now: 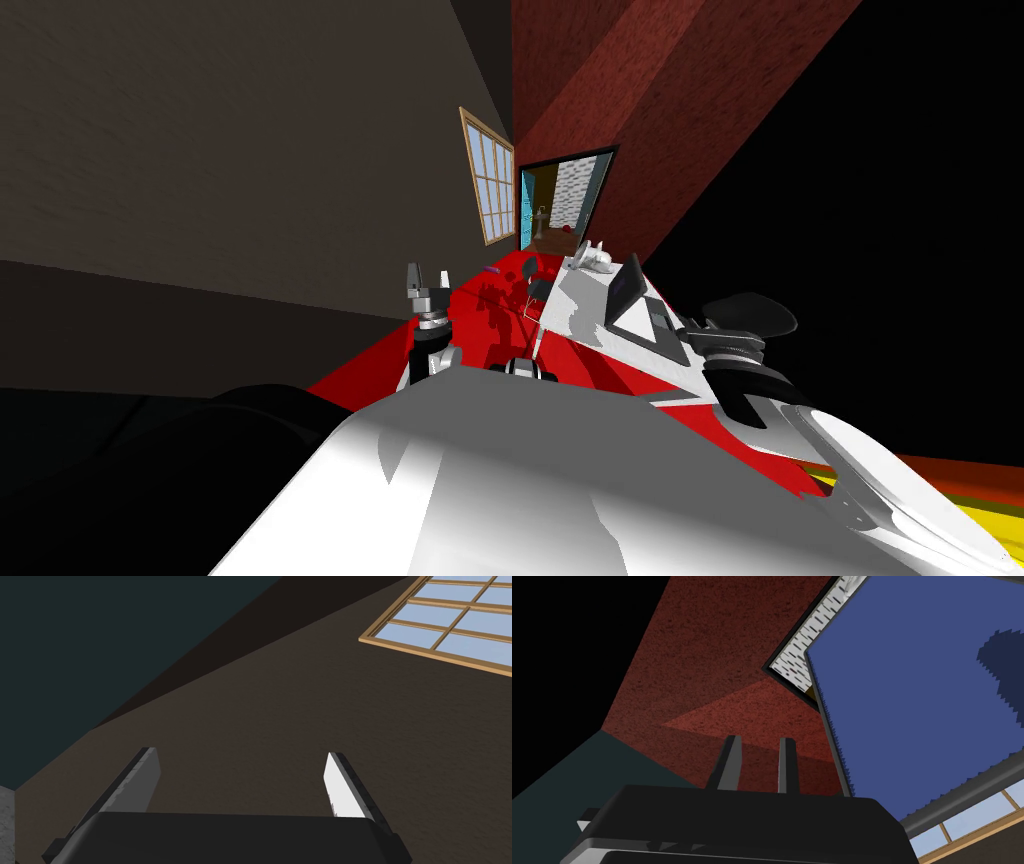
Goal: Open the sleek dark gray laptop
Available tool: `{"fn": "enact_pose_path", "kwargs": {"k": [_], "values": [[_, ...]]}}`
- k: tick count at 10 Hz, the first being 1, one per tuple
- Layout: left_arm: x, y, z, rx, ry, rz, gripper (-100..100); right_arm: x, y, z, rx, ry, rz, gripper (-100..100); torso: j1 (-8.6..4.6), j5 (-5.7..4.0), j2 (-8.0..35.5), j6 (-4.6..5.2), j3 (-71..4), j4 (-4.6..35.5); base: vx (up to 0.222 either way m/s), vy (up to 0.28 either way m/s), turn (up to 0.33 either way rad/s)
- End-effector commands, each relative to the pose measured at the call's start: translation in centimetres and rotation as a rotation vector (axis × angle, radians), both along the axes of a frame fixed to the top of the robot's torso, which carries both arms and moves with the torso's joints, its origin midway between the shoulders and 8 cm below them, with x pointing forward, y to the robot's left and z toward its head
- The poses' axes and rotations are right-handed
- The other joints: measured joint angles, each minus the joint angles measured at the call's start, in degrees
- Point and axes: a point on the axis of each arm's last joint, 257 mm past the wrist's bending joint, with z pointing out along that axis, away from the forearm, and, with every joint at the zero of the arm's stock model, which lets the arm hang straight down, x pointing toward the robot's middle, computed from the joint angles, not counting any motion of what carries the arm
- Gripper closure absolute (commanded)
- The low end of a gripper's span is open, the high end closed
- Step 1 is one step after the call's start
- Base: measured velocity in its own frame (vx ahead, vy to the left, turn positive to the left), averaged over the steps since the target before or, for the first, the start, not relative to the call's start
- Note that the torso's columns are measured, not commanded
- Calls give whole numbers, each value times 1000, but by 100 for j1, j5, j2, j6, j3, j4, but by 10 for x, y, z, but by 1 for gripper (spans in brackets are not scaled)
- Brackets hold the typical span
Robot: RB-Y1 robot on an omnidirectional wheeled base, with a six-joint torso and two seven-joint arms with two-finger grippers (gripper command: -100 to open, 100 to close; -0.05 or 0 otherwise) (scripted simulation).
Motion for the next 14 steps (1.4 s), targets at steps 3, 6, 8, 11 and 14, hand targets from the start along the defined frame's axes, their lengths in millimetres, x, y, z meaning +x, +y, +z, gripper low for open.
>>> {"fn": "enact_pose_path", "kwargs": {"k": [3,6,8,11,14], "values": [[0,0,0,0,0,0,0,-18,-18,7,-106,62,-39,-100,-30,-8,7,-1,4,2,121,140,-5],[0,0,0,0,0,0,0,-32,-32,13,-198,117,-70,-100,-39,-11,28,0,17,8,130,158,-7],[0,0,0,0,0,0,0,-41,-41,19,-259,153,-88,-100,-32,-9,37,-1,23,10,111,164,-15],[0,0,0,0,0,0,0,-49,-48,22,-299,179,-105,-100,-21,-5,20,-9,10,4,100,138,-40],[0,0,0,0,0,0,0,-51,-52,26,-304,183,-109,100,-54,-16,41,-2,26,12,12,13,-27]]}}
